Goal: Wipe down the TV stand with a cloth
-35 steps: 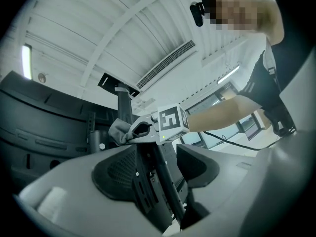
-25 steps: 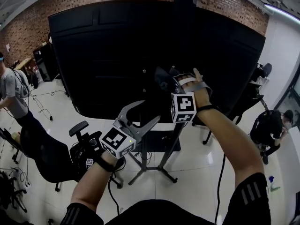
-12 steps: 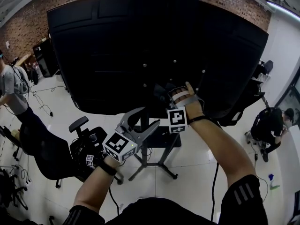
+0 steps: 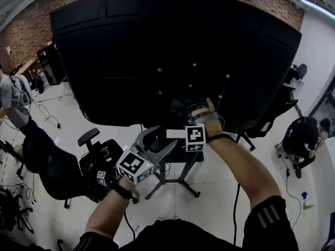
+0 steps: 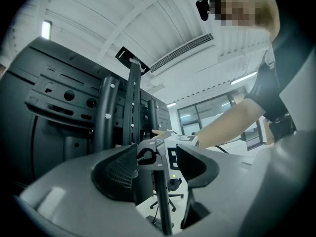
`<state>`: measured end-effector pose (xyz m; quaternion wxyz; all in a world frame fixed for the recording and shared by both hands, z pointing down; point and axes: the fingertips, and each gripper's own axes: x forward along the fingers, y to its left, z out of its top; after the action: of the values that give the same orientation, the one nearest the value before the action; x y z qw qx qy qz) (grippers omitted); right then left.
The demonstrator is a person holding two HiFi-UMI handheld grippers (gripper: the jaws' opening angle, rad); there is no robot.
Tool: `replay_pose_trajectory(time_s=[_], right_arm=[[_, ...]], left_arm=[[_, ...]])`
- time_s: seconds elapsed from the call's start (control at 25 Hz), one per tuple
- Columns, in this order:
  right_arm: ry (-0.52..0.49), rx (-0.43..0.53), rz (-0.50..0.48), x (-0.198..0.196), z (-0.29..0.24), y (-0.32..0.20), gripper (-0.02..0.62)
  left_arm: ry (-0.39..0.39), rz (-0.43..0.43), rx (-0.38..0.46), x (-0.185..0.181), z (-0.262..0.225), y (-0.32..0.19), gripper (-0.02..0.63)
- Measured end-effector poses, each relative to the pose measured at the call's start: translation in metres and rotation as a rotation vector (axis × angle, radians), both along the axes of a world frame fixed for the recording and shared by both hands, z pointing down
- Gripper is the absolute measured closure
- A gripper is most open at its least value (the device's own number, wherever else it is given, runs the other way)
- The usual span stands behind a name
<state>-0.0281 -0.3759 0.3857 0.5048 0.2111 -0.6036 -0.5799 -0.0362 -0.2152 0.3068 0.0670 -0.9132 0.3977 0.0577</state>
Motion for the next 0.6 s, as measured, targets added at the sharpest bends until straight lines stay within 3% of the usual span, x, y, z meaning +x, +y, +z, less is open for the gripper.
replay_pose_trajectory(time_s=[0.2, 0.36, 0.6], right_arm=[[-0.265, -0.088, -0.063, -0.006, -0.044, 0.036, 0.575], [-0.454, -0.073, -0.138, 0.012, -0.103, 0.07, 0.575], [-0.529, 0.064, -0.148, 0.071, -0.177, 0.094, 0.575]], left_arm=[[0.014, 0.006, 0.006, 0.003, -0.007, 0.002, 0.336], [0.013, 0.026, 0.065, 0.013, -0.036, 0.009, 0.336], [-0.008, 0.094, 0.17, 0.049, -0.083, 0.022, 0.336]])
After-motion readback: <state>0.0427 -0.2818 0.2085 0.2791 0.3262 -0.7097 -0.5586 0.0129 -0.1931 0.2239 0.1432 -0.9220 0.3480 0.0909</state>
